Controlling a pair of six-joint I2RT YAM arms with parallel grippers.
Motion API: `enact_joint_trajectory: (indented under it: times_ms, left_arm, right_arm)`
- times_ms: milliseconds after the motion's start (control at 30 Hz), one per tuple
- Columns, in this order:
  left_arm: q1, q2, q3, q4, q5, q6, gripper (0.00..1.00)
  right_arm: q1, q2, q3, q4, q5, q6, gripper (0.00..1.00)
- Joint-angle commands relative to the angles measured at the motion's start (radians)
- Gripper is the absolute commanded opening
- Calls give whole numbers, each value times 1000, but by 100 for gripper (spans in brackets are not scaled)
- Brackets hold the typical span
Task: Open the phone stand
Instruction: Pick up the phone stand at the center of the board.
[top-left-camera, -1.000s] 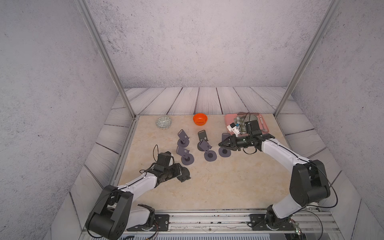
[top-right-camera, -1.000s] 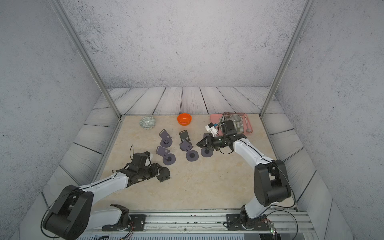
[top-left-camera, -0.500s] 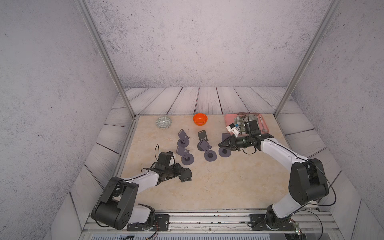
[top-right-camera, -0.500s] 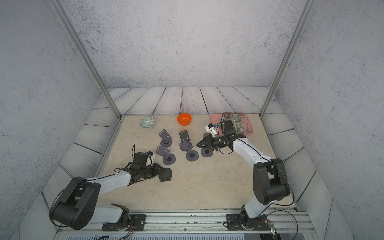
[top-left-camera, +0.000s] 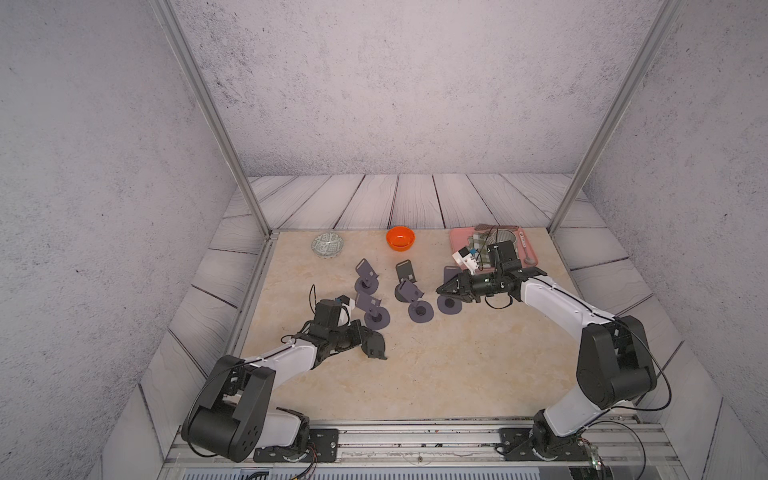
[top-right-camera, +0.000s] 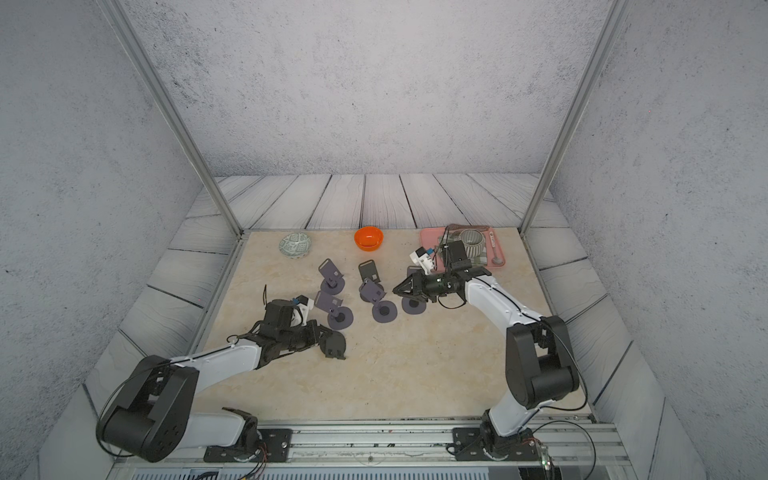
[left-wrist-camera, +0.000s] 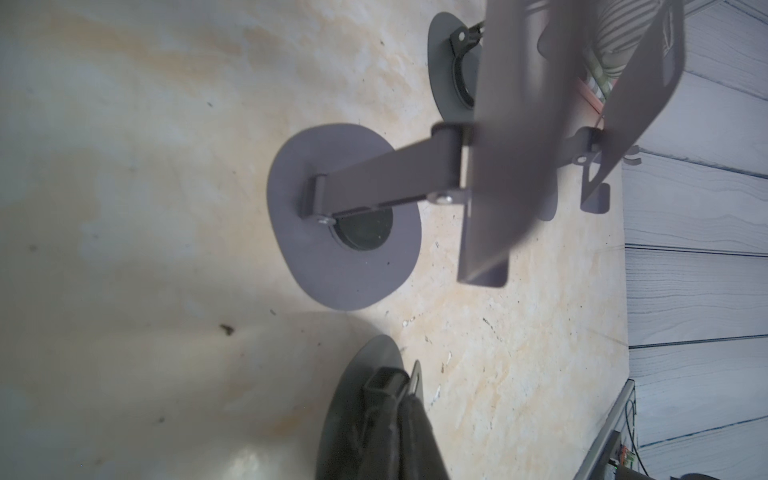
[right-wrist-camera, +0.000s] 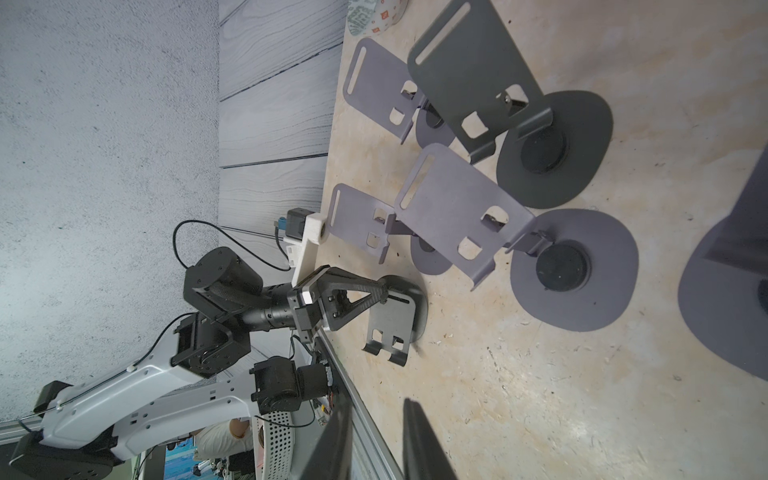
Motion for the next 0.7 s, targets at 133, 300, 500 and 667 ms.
enact_joint_trajectory:
  times_ms: [133,300,500,667]
  left_arm:
    - [1,-208,4,-340,-12,-53,0]
    - [0,-251,16,-348,114,-116,0]
    - [0,-301,64,-31,287,-305,0]
    - [-3,-262,194,195,429,-404,0]
  right_arm:
    - [4,-37,8,-20,-6,-20,25]
    - [7,-54,-3,-26,-10,-26,25]
    - [39,-130,-42,-25,8,-29,26]
    - [110,-192,-124,159,-34,135,28]
